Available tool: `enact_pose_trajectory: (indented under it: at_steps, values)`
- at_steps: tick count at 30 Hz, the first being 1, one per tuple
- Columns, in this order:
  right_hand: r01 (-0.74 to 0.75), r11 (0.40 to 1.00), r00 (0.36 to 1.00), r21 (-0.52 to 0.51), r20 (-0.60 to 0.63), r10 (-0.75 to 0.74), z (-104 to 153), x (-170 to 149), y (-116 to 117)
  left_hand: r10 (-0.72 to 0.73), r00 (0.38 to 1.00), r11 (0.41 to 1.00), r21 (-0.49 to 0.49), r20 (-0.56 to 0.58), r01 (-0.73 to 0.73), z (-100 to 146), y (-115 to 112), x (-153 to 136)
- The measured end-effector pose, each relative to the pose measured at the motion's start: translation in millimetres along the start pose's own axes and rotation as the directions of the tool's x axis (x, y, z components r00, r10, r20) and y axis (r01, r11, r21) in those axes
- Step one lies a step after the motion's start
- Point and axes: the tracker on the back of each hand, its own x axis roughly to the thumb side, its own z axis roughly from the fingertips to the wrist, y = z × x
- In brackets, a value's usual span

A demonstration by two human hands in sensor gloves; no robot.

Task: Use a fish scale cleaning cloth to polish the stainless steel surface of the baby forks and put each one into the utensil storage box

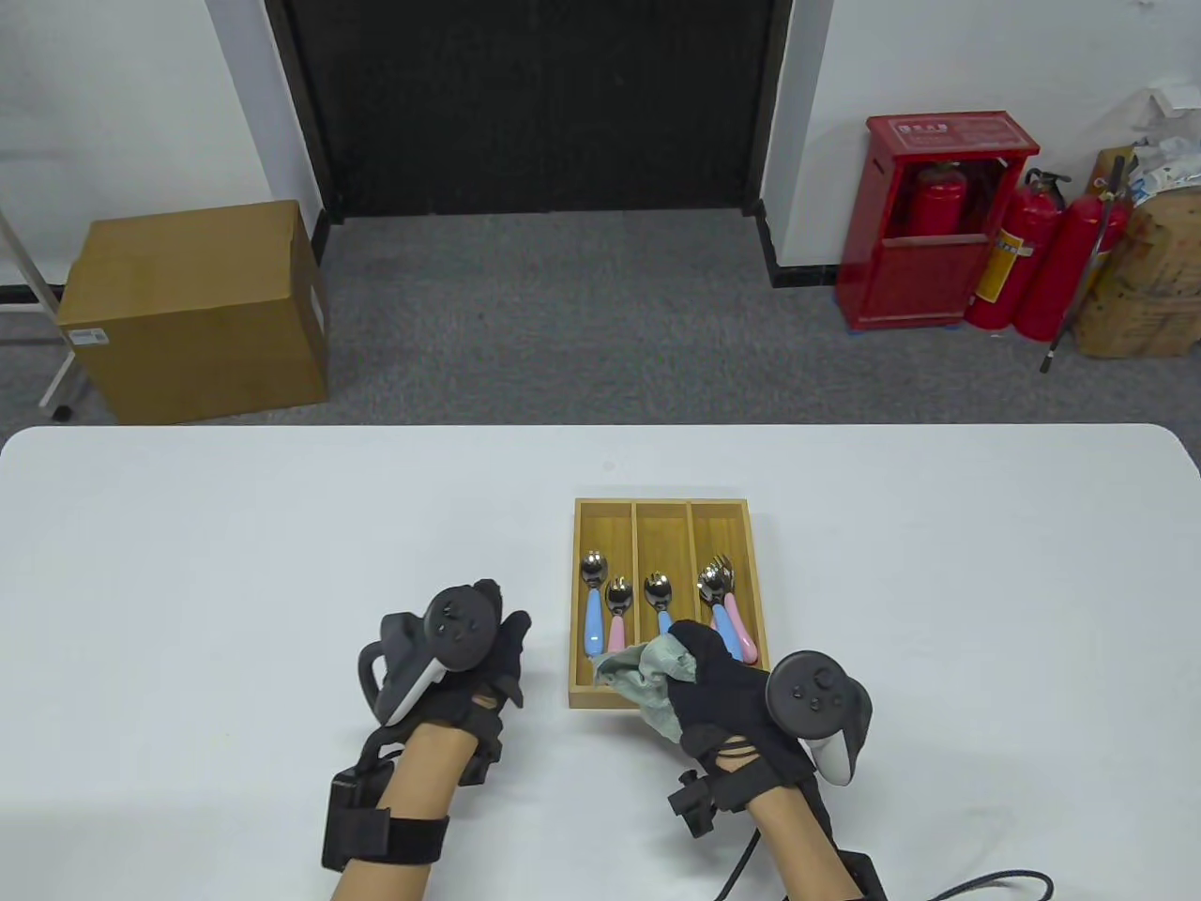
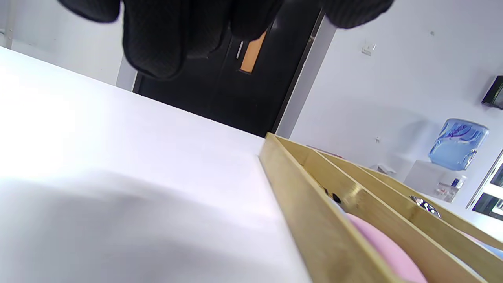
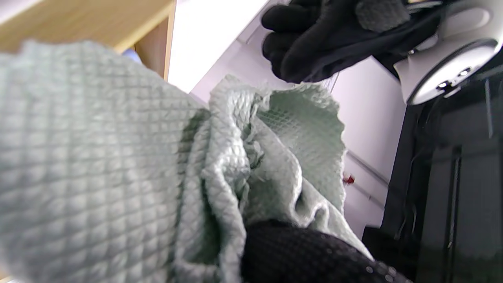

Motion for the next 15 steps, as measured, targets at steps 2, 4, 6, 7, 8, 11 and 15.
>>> enact_pose_trajectory:
  at_steps: [2, 4, 6, 7, 8, 11, 15]
  values:
    - [-0.081, 0.990, 0.997, 0.112, 0.008, 0.081, 1, 7, 12, 0.026, 1.000, 0.999, 0.046, 0.012, -0.027, 12, 7, -21]
    - [-0.176, 0.970, 0.984, 0.165, 0.020, 0.175, 3, 10, 22, 0.051, 0.999, 0.997, 0.062, 0.016, -0.052, 20, 9, -35]
    - [-0.279, 0.937, 0.960, 0.210, 0.037, 0.278, 4, 12, 30, 0.079, 0.997, 0.995, 0.063, 0.016, -0.080, 25, 8, -45]
    - [-0.317, 0.923, 0.948, 0.219, 0.048, 0.315, 5, 12, 33, 0.091, 0.996, 0.994, 0.064, 0.021, -0.092, 27, 6, -49]
    - [-0.360, 0.905, 0.932, 0.225, 0.054, 0.358, 6, 12, 36, 0.105, 0.994, 0.992, 0.068, 0.029, -0.107, 30, 3, -52]
    - [-0.429, 0.863, 0.900, 0.269, 0.045, 0.433, 8, 8, 43, 0.159, 0.985, 0.983, 0.077, 0.074, -0.164, 34, -9, -60]
    - [-0.477, 0.802, 0.861, 0.360, 0.007, 0.509, 10, -2, 53, 0.264, 0.959, 0.956, 0.105, 0.101, -0.274, 36, -6, -59]
